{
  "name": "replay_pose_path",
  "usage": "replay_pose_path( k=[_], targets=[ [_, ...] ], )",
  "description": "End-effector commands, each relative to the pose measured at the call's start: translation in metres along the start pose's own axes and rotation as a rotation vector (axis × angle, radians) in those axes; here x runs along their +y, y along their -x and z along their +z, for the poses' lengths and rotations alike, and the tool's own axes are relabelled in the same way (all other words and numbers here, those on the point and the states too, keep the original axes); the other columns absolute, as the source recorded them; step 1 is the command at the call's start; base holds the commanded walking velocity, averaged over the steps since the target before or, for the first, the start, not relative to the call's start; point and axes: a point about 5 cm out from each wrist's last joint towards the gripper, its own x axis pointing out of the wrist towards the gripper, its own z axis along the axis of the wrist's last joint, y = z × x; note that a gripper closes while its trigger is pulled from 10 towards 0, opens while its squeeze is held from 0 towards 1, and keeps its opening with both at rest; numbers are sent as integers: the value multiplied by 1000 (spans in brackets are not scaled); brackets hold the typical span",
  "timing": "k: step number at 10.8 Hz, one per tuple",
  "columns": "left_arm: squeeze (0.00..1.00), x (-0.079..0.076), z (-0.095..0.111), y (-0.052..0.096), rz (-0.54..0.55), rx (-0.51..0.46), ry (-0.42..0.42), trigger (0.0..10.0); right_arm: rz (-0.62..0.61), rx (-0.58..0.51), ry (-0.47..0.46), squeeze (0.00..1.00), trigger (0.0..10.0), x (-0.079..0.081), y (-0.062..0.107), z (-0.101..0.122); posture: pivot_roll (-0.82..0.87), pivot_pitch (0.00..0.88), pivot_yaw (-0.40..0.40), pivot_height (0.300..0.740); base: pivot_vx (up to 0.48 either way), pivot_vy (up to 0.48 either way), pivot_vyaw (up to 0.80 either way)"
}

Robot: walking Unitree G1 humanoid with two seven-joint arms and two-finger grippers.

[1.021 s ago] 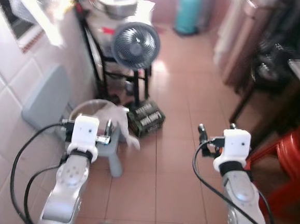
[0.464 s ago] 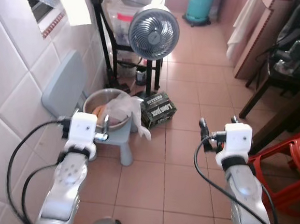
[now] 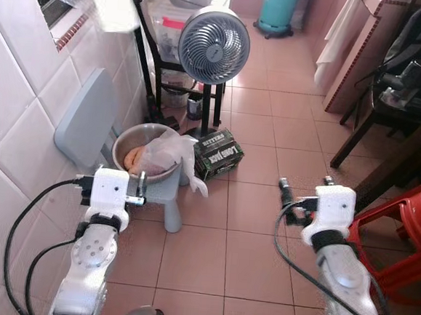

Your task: Setting the table

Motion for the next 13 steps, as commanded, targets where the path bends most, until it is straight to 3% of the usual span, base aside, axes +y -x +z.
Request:
replay_pose_path(
  k=[1,13],
  targets=[
    [0,0,-1,1,-10,11,-1,10000,-16,9,-11,0,10000,-2,3,0,-40,111,15,740,-285,0,-800],
    [0,-3,5,-9,-41,9,52,10000,-36,16,6,0,10000,-6,2,2,-53,146,25,740,-21,23,-800]
  ],
)
